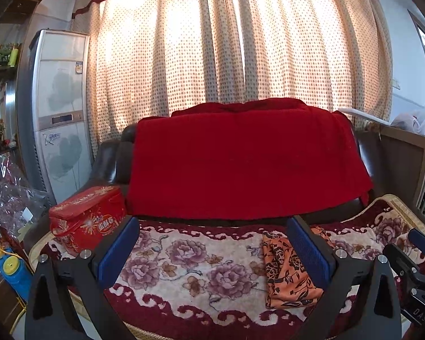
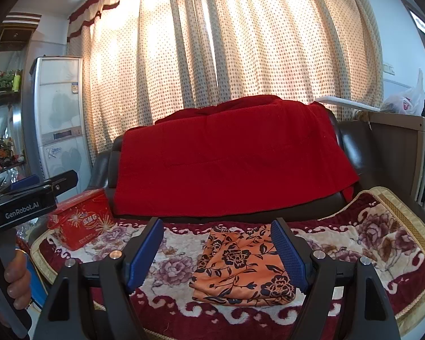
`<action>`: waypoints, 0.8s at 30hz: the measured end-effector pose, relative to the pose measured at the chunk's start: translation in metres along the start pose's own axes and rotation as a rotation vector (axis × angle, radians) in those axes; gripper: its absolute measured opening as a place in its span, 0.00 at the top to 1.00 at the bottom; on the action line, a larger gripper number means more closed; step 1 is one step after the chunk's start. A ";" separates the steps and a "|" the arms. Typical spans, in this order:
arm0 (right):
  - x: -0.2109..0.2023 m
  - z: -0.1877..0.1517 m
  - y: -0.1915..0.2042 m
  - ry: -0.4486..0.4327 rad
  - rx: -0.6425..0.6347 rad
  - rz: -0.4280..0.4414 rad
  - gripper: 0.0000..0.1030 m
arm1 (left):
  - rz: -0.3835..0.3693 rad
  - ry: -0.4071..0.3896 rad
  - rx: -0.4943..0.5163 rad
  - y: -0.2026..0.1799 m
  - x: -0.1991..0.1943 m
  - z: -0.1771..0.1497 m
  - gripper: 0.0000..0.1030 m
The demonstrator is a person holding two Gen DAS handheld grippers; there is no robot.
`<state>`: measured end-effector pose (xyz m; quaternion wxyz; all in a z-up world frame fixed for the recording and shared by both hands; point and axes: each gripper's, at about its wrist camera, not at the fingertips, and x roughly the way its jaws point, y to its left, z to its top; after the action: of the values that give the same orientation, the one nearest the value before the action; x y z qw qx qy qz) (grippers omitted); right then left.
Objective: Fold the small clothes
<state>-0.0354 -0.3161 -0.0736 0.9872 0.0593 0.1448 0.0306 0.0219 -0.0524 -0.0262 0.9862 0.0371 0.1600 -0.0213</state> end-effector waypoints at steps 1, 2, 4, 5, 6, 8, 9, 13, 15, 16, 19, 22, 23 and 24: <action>0.004 0.000 -0.001 0.004 -0.001 -0.002 0.22 | -0.005 0.008 -0.002 0.000 0.005 0.000 0.00; 0.007 0.000 -0.001 0.006 -0.003 -0.005 0.22 | -0.011 0.016 -0.003 -0.001 0.011 0.000 0.00; 0.016 0.001 -0.002 0.013 -0.005 -0.008 0.22 | -0.017 0.028 -0.005 -0.002 0.021 -0.001 0.00; 0.020 0.002 -0.002 0.018 -0.004 -0.007 0.22 | -0.019 0.033 -0.004 -0.002 0.026 -0.001 0.00; 0.026 0.003 -0.003 0.026 -0.003 -0.004 0.22 | -0.021 0.035 -0.002 -0.002 0.029 -0.001 0.00; 0.035 0.003 -0.002 0.034 -0.006 -0.002 0.22 | -0.025 0.039 0.002 -0.003 0.037 -0.003 0.00; 0.040 0.004 -0.001 0.039 -0.010 0.000 0.22 | -0.027 0.040 0.003 -0.003 0.039 -0.003 0.00; 0.058 0.004 0.004 0.055 -0.023 0.013 0.22 | -0.037 0.059 -0.006 0.000 0.053 -0.006 0.00; 0.067 0.004 0.007 0.066 -0.028 0.021 0.22 | -0.035 0.071 -0.014 0.002 0.059 -0.008 0.00; 0.070 0.003 0.008 0.068 -0.029 0.024 0.22 | -0.035 0.077 -0.019 0.004 0.063 -0.009 0.00; 0.080 0.002 0.011 0.075 -0.035 0.033 0.22 | -0.028 0.095 -0.029 0.009 0.072 -0.011 0.00; 0.092 0.001 0.012 0.084 -0.034 0.039 0.22 | -0.019 0.117 -0.035 0.013 0.085 -0.014 0.00; 0.097 0.001 0.012 0.089 -0.032 0.044 0.22 | -0.016 0.122 -0.036 0.013 0.089 -0.016 0.00; 0.101 0.000 0.012 0.094 -0.032 0.046 0.22 | -0.012 0.127 -0.036 0.014 0.094 -0.017 0.00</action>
<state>0.0605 -0.2961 -0.1004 0.9792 0.0451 0.1891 0.0584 0.1062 -0.0396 -0.0706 0.9744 0.0196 0.2229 -0.0221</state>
